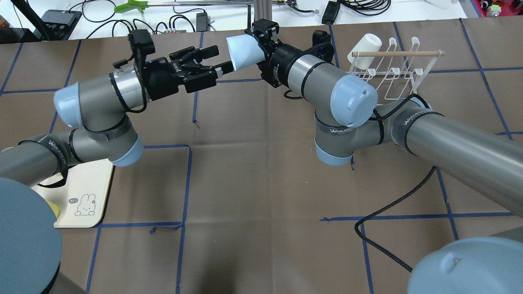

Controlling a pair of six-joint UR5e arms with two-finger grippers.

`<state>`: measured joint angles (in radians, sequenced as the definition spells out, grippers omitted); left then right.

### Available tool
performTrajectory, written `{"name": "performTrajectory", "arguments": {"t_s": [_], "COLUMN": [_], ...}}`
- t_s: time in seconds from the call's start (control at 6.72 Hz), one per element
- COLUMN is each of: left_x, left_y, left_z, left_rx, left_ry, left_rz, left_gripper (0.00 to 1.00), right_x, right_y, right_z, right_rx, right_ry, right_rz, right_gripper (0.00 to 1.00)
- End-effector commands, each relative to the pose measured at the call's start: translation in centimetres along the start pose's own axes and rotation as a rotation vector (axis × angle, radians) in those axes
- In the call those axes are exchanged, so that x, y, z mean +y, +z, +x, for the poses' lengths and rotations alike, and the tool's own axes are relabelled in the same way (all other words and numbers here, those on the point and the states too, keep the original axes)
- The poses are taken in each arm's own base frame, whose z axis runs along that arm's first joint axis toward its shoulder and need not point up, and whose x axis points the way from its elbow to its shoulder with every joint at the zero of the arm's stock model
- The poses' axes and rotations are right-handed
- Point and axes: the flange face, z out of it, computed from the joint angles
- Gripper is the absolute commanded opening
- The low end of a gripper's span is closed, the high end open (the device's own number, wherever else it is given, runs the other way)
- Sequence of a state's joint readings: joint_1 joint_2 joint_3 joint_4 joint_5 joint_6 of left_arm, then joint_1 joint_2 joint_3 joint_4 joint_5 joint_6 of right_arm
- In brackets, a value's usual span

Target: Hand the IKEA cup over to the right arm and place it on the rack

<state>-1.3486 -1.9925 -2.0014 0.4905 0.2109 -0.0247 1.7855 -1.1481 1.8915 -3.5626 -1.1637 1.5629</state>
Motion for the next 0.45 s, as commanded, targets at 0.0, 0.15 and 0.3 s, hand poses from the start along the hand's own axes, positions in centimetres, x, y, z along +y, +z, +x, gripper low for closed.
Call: {"name": "performTrajectory", "arguments": {"t_s": [0.0,0.15,0.3], "left_x": [-0.3,-0.4,-0.3], "left_y": [-5.3,-5.3,-5.3], "left_z": [-2.7,-3.2,-4.6], "left_rx": [0.021,0.007,-0.100], "left_ry": [-0.020,-0.032,-0.098], "left_rz": [0.041,0.041,0.043], "left_gripper": [0.97,0.97,0.97], "right_x": [-4.0,-7.4,-11.7], "right_y": [-0.9,-1.9,-3.3], "right_z": [-0.5,-0.7,-1.1], "right_rx": [-0.011,-0.013,-0.007], "right_ry": [-0.038,-0.174,-0.395], "right_rz": [0.020,0.078,0.152], "right_gripper": [0.36,0.35,0.30]}}
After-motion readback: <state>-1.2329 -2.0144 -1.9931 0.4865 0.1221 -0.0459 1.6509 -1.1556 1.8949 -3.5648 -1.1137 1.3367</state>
